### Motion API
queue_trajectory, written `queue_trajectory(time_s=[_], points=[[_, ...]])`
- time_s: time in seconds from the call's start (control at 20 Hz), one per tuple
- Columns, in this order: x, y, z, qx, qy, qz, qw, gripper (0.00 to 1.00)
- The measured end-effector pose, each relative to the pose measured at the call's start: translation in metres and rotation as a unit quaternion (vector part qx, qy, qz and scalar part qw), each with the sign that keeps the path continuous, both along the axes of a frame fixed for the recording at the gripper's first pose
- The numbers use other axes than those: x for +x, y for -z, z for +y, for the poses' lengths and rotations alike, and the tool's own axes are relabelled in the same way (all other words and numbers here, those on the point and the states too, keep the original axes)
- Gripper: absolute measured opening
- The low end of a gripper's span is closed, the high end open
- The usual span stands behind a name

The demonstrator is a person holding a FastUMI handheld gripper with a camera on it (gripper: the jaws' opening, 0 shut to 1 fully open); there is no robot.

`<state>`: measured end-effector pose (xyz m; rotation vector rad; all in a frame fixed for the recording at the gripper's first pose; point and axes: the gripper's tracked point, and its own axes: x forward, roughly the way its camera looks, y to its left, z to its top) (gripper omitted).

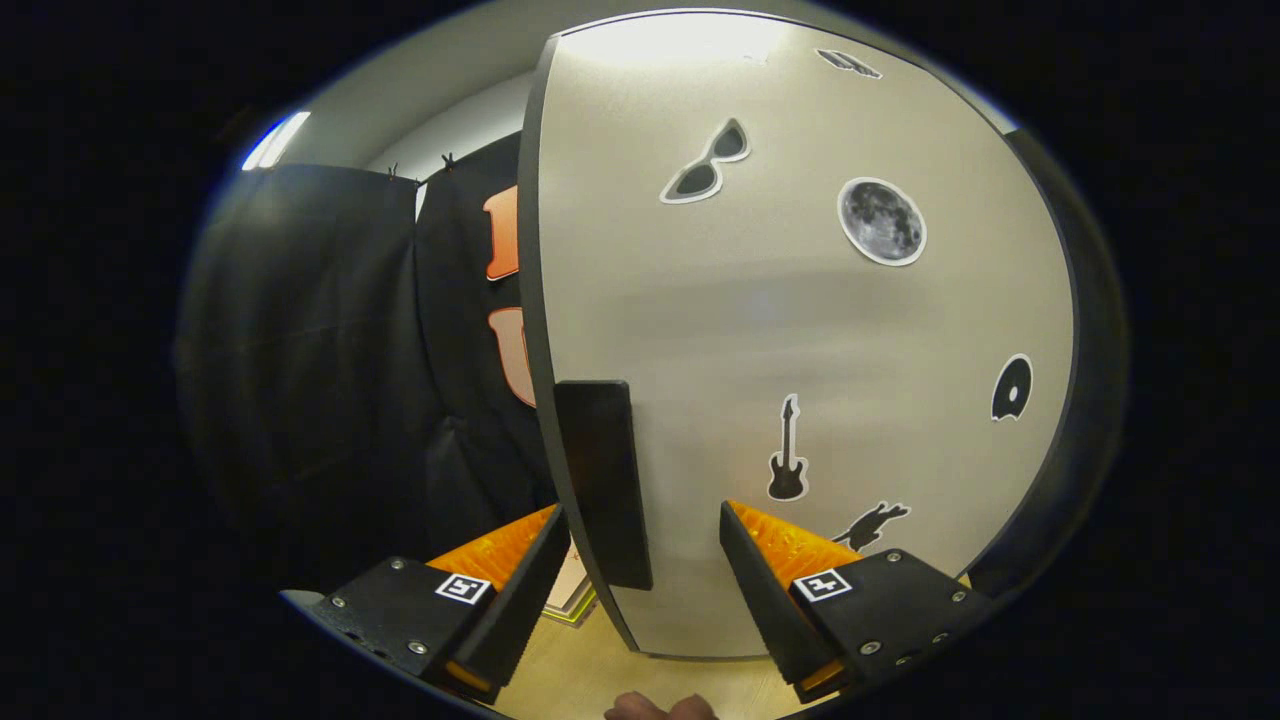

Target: Open the shoe cabinet door, grab the shoes and put them into the shoe cabinet, then close the shoe cabinet door.

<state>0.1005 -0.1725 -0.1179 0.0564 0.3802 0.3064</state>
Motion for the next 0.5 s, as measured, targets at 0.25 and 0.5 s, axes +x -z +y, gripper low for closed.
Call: queue_trajectory(time_s=[0.25,0.5], points=[[-0.038,-0.028,-0.008,-0.017,0.024,-0.019,0.999,0.94],[-0.096,-0.059,-0.034,-0.023,0.076,-0.039,0.996,0.95]])
